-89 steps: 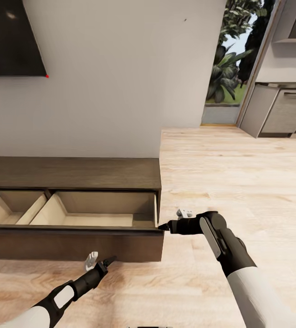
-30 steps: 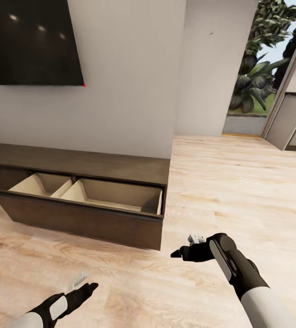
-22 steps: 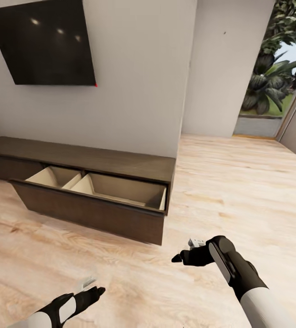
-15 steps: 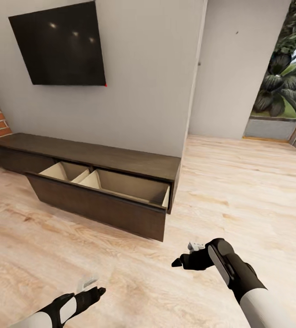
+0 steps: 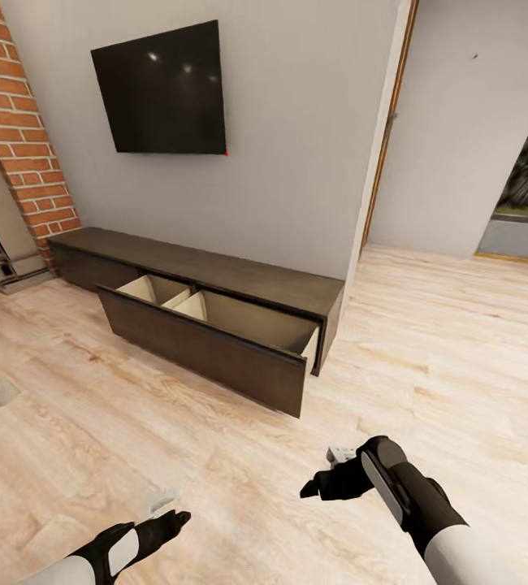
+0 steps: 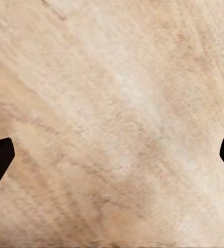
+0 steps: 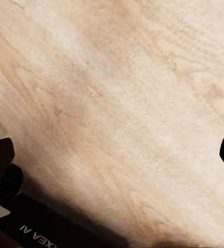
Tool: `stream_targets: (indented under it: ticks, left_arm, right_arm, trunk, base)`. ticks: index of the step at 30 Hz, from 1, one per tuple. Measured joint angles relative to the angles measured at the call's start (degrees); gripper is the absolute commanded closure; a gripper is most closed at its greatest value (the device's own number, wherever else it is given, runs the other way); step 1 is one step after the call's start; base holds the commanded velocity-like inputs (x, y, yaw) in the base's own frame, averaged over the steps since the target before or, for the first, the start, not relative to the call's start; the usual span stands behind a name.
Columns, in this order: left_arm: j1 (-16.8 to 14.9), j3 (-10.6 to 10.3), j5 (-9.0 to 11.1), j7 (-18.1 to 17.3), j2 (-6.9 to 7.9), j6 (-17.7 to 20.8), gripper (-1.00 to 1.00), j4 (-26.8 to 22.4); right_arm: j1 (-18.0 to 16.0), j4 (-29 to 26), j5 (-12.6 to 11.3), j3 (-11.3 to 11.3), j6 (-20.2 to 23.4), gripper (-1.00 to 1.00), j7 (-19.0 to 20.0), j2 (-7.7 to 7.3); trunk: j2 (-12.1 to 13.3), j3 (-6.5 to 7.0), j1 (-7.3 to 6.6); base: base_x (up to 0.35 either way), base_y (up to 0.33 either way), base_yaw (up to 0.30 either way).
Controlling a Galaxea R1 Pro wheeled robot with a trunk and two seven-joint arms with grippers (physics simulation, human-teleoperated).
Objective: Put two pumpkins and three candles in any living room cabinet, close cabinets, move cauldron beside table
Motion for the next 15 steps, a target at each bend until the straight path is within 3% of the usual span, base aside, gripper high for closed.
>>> stream_targets:
  ticks: [3, 7, 15]
  left_arm:
    - [0.01, 0.00, 2.01, 0.01, -1.47, 0.05, -1.00, -0.03]
    - [-0.02, -0.01, 3.64, 0.00, -1.99, 0.07, -1.00, -0.04]
    - [0.01, 0.07, 4.68, -0.08, -2.25, 0.00, -1.00, -0.04]
  right_arm:
    - [0.07, 0.67, 0.00, 0.25, -0.02, -1.00, -0.01, 0.00]
    - [0.07, 0.89, -0.07, 0.29, -0.02, -1.00, -0.01, 0.00]
    - [0.13, 1.03, 0.00, 0.38, -0.02, -1.00, 0.00, 0.00]
  trunk:
    - [0.00, 0.07, 0.00]
    - [0.00, 0.17, -0.02]
    - [0.00, 0.37, -0.03]
  base:
    - [-0.215, -0.050, 0.290]
    - [-0.085, -0.016, 0.290]
    - [-0.011, -0.002, 0.290]
